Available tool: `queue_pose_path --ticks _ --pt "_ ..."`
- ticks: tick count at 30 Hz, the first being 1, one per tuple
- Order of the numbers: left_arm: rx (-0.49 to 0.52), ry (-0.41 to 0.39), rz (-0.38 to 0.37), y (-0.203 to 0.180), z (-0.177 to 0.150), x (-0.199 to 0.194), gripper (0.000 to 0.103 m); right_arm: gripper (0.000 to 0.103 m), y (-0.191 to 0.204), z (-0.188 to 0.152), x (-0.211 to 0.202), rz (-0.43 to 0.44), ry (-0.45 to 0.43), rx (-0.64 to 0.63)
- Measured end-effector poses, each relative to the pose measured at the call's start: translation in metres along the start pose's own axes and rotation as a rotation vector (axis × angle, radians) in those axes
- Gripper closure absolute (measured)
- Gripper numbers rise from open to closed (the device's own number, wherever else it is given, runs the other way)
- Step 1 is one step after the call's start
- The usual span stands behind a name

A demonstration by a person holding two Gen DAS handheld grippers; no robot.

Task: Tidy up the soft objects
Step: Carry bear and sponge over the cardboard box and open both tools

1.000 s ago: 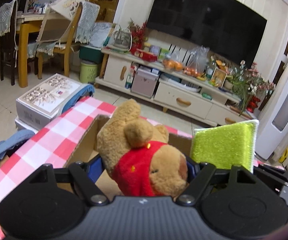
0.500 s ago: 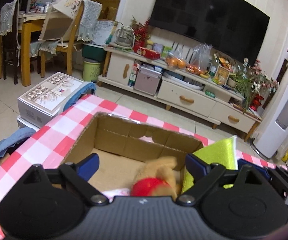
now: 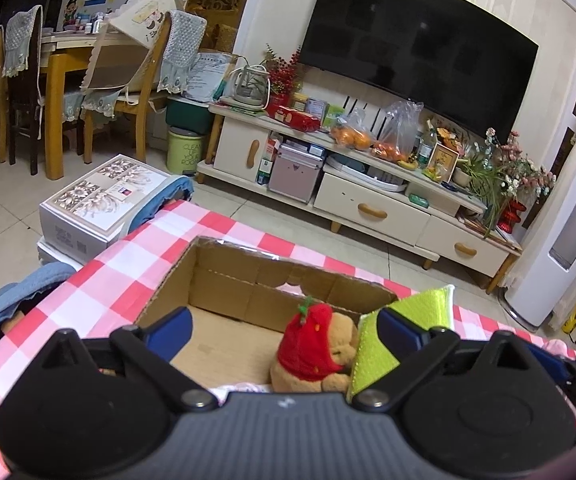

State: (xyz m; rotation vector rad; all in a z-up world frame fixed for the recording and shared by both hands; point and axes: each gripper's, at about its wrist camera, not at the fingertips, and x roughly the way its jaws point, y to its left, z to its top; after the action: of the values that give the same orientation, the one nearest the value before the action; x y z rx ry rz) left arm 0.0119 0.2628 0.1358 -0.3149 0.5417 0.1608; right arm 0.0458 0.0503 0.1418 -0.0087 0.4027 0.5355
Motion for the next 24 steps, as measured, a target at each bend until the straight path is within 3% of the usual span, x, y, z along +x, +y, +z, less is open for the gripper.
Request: queue_pose_path --ticks 12,19,24 --pt "0.027 -0.013 -0.034 -0.017 -0.007 -0.002 0.004 0.003 -0.035 -0.023 -0.038 -0.127 -0.046 0.133" --pt "0.003 -0.069 -0.171 -0.040 -0.007 -0.002 0.004 0.003 -0.044 -0.036 -0.052 -0.168 -0.033 0.194" --pt "0.047 -0.127 -0.241 -0.069 -0.013 0.005 0.004 0.003 -0.053 -0.044 -0.061 -0.200 -0.039 0.242"
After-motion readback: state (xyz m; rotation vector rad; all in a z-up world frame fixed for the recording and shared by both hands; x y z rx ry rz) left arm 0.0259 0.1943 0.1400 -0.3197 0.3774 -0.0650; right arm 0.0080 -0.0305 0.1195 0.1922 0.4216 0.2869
